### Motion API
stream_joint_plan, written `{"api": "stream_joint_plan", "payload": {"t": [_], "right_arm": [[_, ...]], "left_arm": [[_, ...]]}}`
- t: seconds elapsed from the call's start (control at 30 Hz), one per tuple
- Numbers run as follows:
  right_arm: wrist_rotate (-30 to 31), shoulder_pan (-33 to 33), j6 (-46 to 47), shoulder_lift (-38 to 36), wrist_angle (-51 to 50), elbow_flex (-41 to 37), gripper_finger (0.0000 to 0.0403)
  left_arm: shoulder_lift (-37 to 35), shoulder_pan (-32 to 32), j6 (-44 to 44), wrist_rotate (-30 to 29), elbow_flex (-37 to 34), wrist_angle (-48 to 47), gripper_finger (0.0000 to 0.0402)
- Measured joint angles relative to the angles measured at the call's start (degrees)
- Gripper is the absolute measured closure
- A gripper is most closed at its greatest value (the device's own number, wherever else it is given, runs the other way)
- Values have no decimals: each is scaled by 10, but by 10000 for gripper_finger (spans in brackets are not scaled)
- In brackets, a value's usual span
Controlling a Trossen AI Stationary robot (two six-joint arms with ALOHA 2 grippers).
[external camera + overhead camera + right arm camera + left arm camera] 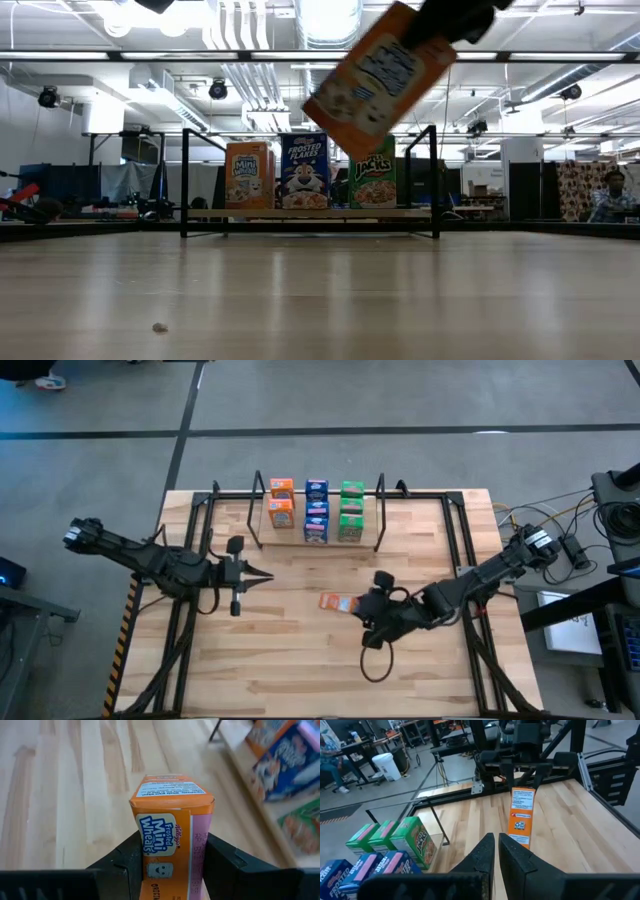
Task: Stack cereal on shelf
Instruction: Put the orange cereal box on the shelf
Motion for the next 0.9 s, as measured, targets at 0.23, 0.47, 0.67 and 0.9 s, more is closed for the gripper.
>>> {"api": "stream_joint_plan", "payload": {"t": [0.23, 0.47, 0.67, 0.9], "right_arm": [[-15, -57, -114, 0, 36, 41, 255], [-91, -134, -215, 0, 38, 111, 255], [-160, -207, -290, 9, 40, 152, 255], [-186, -260, -367, 67, 44, 221, 255]], "left_arm": [[-18, 0, 1, 0, -11, -1, 393], [-23, 0, 1, 0, -11, 0, 393], [-22, 0, -5, 0, -12, 0, 393], [-27, 0, -24, -66, -14, -6, 393]]}}
